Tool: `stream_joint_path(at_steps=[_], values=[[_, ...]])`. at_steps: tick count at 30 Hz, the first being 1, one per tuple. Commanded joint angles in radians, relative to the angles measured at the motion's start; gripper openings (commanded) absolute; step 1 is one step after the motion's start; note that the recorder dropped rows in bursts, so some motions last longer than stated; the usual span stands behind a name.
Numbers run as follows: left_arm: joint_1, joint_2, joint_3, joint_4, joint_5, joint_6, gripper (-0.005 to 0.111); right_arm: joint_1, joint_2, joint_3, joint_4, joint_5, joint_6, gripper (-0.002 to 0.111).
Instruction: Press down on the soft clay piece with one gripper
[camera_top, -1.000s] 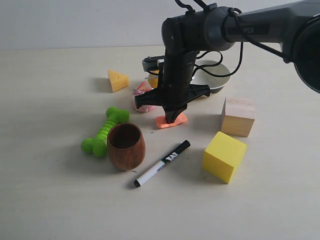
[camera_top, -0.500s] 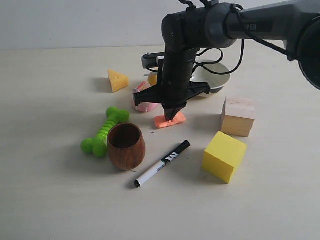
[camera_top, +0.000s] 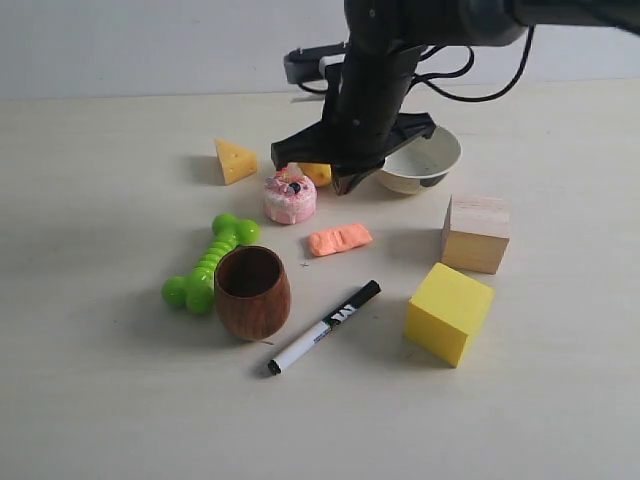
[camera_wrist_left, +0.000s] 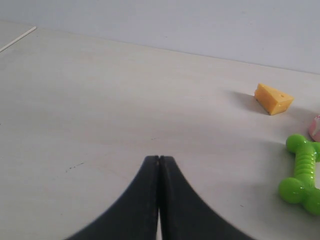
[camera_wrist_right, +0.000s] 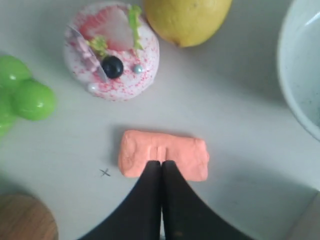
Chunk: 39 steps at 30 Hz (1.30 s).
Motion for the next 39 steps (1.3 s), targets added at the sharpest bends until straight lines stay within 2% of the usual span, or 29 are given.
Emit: stream_joint_path(at_steps=[1,5,9,22,27,29,32,35,39], values=[[-0.001,-0.005,-0.003,-0.006,-0.010,-0.006,0.000,0.021,-0.210,0.231,0.054,-0.250,-0.016,0.001],[-0.001,-0.005,-0.003,-0.006,-0.010,-0.006,0.000,0.067,-0.426,0.478,0.051,-0.489,-0.014,0.001],[-0.001,-0.005,-0.003,-0.006,-0.010,-0.006,0.000,0.087,-0.594,0.627,0.051,-0.580,-0.014,0.001],[-0.001,-0.005,-0.003,-0.006,-0.010,-0.006,0.000,0.087,-0.799,0.668,0.037,-0.546,-0.023,0.001],[-0.001,-0.005,-0.003,-0.006,-0.010,-0.006,0.000,0.085,-0.843,0.668,-0.198,-0.502,-0.036,0.001],[-0.001,-0.005,-0.003,-0.006,-0.010,-0.006,0.000,0.081,-0.861,0.668,-0.293,-0.426,0.060,0.001],[-0.001,-0.005,-0.003,-0.006,-0.010,-0.006,0.000,0.078,-0.880,0.668,-0.516,-0.275,0.324,0.001],[-0.001,-0.005,-0.003,-0.006,-0.010,-0.006,0.000,0.027,-0.915,0.670,-0.599,-0.199,0.436,0.001],[-0.001,-0.005,-0.003,-0.006,-0.010,-0.006,0.000,-0.134,-1.005,0.708,-0.569,-0.282,0.432,0.001]])
